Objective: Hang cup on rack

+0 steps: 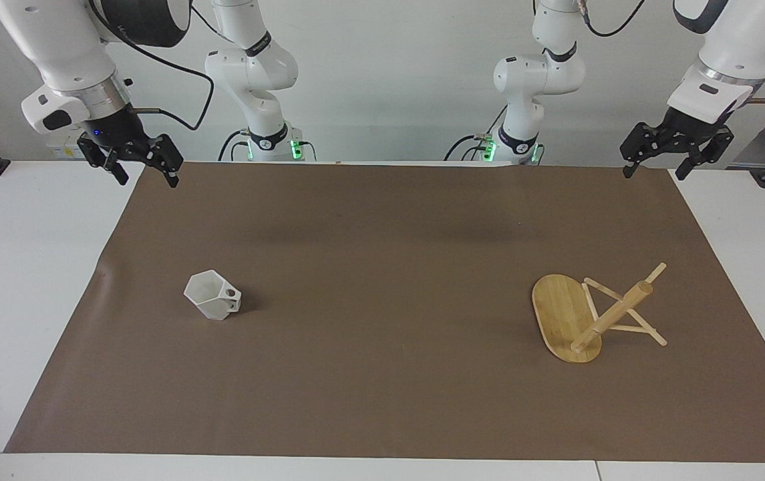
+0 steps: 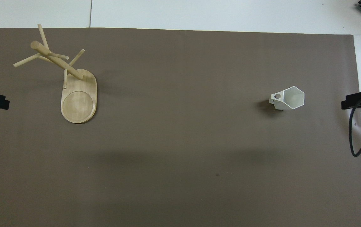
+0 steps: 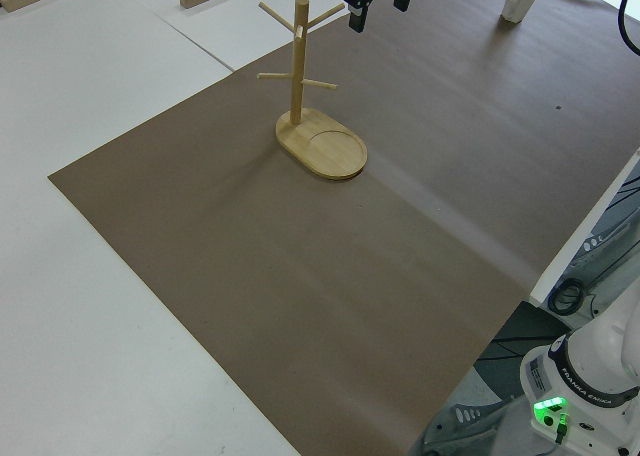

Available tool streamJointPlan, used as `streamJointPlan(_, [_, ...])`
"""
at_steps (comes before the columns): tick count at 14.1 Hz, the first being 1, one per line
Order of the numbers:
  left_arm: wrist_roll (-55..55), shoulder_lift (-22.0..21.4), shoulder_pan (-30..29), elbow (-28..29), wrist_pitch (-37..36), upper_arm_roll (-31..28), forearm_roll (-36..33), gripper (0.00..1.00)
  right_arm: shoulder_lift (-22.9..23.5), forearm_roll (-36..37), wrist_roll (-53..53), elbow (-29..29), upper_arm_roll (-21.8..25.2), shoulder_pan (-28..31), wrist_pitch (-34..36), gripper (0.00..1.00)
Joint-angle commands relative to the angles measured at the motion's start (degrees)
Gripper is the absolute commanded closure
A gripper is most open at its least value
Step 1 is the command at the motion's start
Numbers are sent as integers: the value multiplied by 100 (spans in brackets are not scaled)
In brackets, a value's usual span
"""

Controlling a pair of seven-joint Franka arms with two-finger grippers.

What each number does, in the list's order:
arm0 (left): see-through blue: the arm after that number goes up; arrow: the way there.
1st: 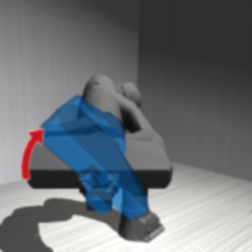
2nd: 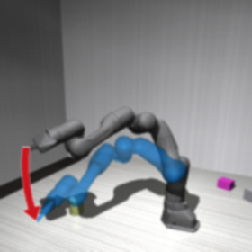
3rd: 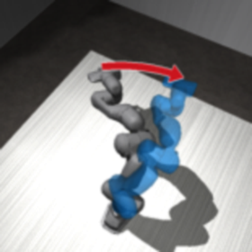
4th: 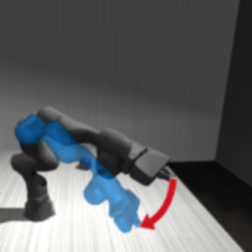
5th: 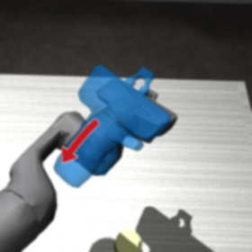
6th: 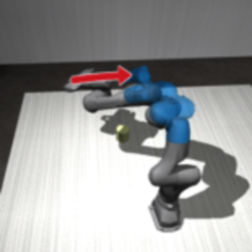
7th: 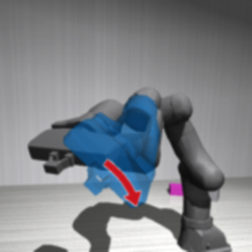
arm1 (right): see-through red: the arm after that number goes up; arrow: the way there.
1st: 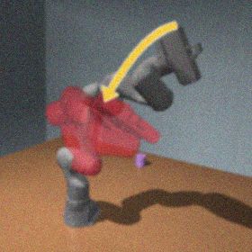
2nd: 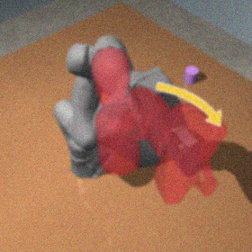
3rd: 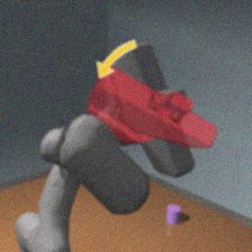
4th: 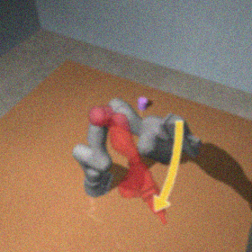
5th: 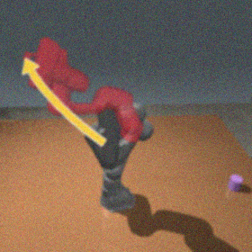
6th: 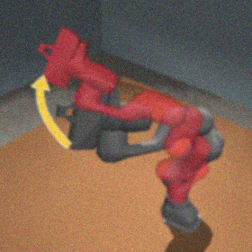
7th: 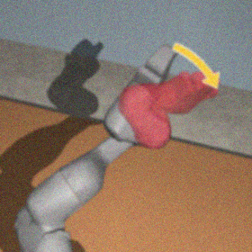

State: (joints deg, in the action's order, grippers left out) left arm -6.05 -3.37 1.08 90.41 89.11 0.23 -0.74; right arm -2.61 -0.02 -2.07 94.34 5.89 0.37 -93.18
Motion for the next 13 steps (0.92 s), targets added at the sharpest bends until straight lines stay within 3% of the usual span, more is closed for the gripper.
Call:
streamJointPlan(1, [60,-120,-11,126,-7,-14,47,0,-64,28,-154,41,-9,77,-95,0])
streamJointPlan(6, [60,-120,-11,126,-7,-14,47,0,-64,28,-144,41,61,138,-103,0])
streamJointPlan(9, [60,-120,-11,126,-7,-14,47,0,-82,28,-136,190,52,139,-760,0])
streamJointPlan(13, [60,-120,-11,126,-7,-14,47,0,-204,28,-153,462,52,200,-833,0])
